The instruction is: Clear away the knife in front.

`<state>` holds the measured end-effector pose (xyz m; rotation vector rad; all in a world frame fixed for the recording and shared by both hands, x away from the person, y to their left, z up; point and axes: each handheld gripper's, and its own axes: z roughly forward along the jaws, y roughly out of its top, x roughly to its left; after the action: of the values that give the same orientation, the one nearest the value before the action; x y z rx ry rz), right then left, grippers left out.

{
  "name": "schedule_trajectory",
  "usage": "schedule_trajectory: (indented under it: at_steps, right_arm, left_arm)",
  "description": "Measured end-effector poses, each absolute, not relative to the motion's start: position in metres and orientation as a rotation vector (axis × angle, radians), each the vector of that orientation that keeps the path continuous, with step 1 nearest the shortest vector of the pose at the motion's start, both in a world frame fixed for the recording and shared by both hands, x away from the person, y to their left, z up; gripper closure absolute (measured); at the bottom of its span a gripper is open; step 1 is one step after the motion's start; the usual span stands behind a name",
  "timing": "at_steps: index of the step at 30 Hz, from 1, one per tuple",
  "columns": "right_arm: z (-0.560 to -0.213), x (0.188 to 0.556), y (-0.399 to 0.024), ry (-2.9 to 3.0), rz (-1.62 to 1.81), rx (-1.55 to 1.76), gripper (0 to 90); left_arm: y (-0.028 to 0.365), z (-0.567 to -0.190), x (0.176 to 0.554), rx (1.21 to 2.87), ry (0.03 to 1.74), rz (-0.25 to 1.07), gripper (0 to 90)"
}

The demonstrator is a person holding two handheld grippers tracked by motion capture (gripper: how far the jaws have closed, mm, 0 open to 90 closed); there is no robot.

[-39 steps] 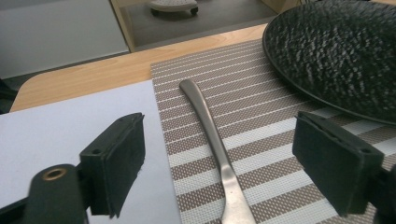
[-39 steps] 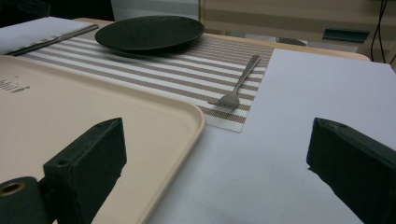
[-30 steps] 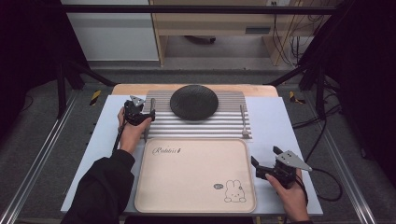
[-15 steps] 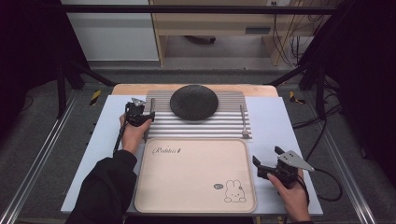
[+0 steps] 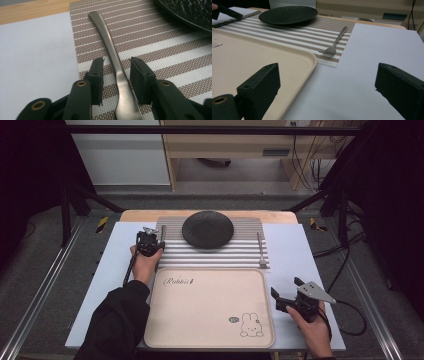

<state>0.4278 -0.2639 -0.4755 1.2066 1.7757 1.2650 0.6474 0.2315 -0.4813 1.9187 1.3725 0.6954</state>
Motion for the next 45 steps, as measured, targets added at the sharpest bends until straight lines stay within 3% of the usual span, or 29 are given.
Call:
schedule_trajectory:
  at_steps: [5, 15, 29, 45]
  right_arm:
    - [-0.475, 0.428, -0.265, 1.769, 1.266, 1.21, 6.4]
    - [-0.476, 0.428, -0.266, 1.773, 1.262, 1.215, 6.4]
    - [-0.475, 0.428, -0.266, 1.772, 1.272, 1.221, 6.5]
    - [-0.474, 0.428, -0.264, 1.778, 1.268, 1.211, 6.3]
  left_arm:
    - [0.23, -0.482, 0.649, 1.923, 1.356, 0.688, 73.2]
    - [0.229, -0.482, 0.648, 1.939, 1.343, 0.707, 79.8]
    - [0.233, -0.47, 0.637, 1.939, 1.307, 0.707, 80.1]
    - [0.214, -0.433, 0.551, 1.918, 1.108, 0.639, 80.1]
